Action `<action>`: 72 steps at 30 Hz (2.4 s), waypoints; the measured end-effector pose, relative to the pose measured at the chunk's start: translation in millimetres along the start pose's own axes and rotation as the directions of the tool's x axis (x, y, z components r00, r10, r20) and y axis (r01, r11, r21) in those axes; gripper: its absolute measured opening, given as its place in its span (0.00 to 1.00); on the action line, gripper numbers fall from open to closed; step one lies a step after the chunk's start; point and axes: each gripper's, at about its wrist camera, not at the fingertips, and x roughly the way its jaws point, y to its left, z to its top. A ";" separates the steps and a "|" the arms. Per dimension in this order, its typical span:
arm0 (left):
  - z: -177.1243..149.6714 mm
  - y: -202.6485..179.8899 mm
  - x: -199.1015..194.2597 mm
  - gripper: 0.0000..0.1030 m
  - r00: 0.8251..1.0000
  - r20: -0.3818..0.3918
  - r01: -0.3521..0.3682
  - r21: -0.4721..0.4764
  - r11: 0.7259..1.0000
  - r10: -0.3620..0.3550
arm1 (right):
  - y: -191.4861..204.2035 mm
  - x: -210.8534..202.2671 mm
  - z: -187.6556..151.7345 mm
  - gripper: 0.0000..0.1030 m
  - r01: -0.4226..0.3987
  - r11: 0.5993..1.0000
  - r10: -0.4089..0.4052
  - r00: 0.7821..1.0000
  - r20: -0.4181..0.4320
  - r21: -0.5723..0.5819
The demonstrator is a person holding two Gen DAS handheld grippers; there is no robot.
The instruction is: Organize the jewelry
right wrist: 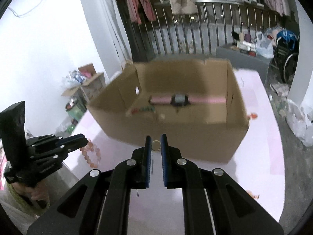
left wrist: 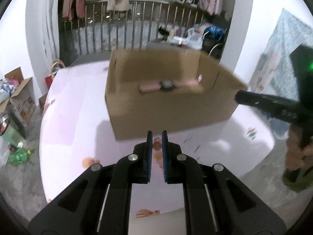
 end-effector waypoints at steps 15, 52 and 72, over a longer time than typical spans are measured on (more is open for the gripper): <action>113.2 -30.1 26.6 0.08 0.972 0.100 0.208 0.034 0.977 -0.211 | -47.2 31.5 76.1 0.10 0.024 1.000 -0.024 1.000 -0.020 -0.017; 56.5 99.6 100.6 0.83 0.978 -0.163 0.034 -0.481 0.876 -0.127 | -125.8 55.5 31.2 0.64 -0.057 0.925 0.142 0.969 -0.202 0.375; 32.4 55.0 42.5 0.83 0.987 -0.138 0.005 -0.460 0.888 -0.078 | -83.1 1.3 8.1 0.64 -0.033 0.930 0.111 0.975 -0.193 0.367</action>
